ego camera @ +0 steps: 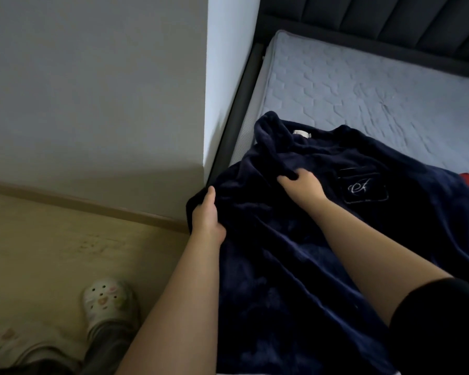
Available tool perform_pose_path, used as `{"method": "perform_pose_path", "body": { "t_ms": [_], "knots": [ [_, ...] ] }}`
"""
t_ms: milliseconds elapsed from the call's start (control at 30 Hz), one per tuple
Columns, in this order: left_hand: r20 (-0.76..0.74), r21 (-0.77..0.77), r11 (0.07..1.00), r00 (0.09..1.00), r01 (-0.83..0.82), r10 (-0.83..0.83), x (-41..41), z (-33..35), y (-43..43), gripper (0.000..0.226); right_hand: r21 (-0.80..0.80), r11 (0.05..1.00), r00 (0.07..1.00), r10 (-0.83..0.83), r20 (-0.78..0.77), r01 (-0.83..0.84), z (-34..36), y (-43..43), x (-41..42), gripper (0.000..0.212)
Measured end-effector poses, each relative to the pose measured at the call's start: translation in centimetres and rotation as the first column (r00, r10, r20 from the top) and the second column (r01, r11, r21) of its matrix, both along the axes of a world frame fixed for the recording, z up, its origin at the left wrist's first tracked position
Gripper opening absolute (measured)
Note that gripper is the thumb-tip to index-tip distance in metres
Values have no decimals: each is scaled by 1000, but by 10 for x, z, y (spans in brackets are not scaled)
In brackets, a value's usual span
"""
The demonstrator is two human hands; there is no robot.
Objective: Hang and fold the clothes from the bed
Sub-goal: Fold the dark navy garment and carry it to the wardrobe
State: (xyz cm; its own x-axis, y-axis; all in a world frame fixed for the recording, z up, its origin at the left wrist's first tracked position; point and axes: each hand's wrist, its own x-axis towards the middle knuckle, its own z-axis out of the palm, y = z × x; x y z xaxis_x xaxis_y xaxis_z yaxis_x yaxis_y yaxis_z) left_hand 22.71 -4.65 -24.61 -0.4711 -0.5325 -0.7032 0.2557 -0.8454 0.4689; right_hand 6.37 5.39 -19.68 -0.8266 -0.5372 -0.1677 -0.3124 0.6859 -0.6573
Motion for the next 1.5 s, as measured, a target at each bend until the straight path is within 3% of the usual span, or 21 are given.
{"method": "perform_pose_path", "body": {
  "t_ms": [67,167,233,367,500,633,733,800,867,967,1033,1067,1133,1200,1233,1267,1333,1400,1433,1467,1500],
  "knots": [
    [-53,29,998,997,-46,48,2,-2,-4,47,-23,999,999,-27,-20,27,2,-7,-7,16],
    [-219,128,989,970,-79,106,5,-5,-1,54,159,975,988,-153,-35,157,-4,0,-22,17],
    [-223,108,992,971,-65,88,5,-7,1,52,121,975,980,-191,47,184,-8,4,-21,22],
    [54,-85,992,994,-94,98,9,-5,-1,38,-42,991,985,-134,-107,130,-2,14,-5,41],
    [326,-279,960,940,-3,98,17,-2,7,18,22,993,972,-105,-209,112,-5,59,9,39],
    [294,-341,939,954,50,56,18,7,40,36,166,974,970,-120,-210,157,-14,121,22,40],
    [276,-233,932,938,276,-209,17,14,82,47,228,951,973,-181,-144,211,-21,173,31,48],
    [256,-170,881,883,441,-393,19,16,113,34,270,932,967,-206,-151,240,-25,204,40,50],
    [241,-131,897,892,421,-383,25,14,133,17,350,908,966,-172,-194,232,-26,227,48,49],
    [336,-246,929,924,275,-184,34,16,147,25,416,875,961,-165,-223,247,-19,249,55,46],
    [552,-474,786,829,398,-87,42,18,161,57,324,894,904,-173,-390,311,-11,259,58,38],
    [656,-589,624,755,513,-2,47,19,170,71,240,918,850,-163,-501,317,-9,262,61,34],
    [721,-683,97,646,724,250,55,19,188,79,145,963,758,-82,-647,228,-12,268,69,37],
    [752,-461,-387,583,798,308,57,16,205,69,299,947,790,92,-606,120,-24,273,85,47],
    [809,-324,-532,520,782,272,57,11,214,63,428,902,838,186,-514,62,-33,278,93,52],
    [871,-207,-608,427,766,241,57,6,224,59,509,861,880,240,-410,3,-44,284,98,56],
    [933,-74,-629,276,774,229,56,-3,242,58,454,888,932,220,-287,-69,-54,293,100,58],
    [942,-58,-580,237,813,237,51,-1,252,60,155,988,989,21,-149,3,-45,296,89,50],
    [945,-84,-568,247,818,215,47,1,256,60,-45,990,991,-133,14,134,-38,297,81,43],
    [949,-114,-581,262,806,177,43,4,259,60,-252,907,928,-277,250,338,-28,299,71,37],
    [953,-138,-615,273,776,129,40,6,264,59,-398,727,793,-329,513,559,-21,304,60,37]
  ]
}}
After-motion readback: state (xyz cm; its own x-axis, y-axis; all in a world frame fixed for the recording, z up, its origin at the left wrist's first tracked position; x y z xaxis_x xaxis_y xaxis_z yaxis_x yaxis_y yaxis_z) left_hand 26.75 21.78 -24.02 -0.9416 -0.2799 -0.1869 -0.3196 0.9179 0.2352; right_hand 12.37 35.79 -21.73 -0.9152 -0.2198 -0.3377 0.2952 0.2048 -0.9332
